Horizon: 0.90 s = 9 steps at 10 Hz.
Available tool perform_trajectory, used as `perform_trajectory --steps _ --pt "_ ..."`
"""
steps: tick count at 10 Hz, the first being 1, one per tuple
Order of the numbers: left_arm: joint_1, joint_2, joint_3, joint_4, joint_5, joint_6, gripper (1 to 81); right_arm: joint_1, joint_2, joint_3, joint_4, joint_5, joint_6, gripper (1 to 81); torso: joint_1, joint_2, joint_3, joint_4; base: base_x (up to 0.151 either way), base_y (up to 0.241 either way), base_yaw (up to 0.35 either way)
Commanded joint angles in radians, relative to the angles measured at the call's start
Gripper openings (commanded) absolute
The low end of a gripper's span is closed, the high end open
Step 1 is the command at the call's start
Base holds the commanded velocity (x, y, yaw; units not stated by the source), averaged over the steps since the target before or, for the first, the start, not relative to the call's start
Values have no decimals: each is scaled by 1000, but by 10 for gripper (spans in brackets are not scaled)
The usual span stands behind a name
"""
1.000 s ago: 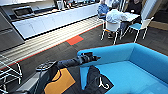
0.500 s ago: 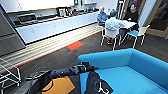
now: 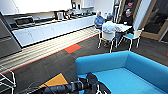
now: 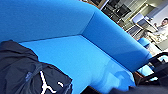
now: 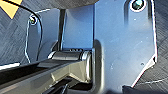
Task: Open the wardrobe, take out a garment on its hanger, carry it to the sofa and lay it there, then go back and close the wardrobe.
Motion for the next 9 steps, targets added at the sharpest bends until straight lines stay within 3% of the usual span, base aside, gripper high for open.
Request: perform_trajectory --steps 1,3,4,5,6,9 --pt "-11 -52 101 112 13 7 811 17 11 9 2 -56 -2 811 0 0 73 -68 0 0 0" --pt "88 -62 109 174 7 7 811 17 11 9 2 -56 -2 811 0 0 127 -117 0 0 0" --pt "143 -70 110 201 6 7 811 17 11 9 2 -56 -2 811 -1 -1 84 -77 0 0 0" --pt "202 -81 107 239 6 9 811 17 10 8 2 -56 0 811 -2 -2 97 -95 0 0 0" --pt "256 -93 106 276 4 9 811 18 10 6 3 -56 0 811 -2 -2 105 -100 0 0 0" --pt "408 -118 40 333 3 7 811 18 8 6 3 -56 -2 811 -2 -2 105 -101 0 0 0"
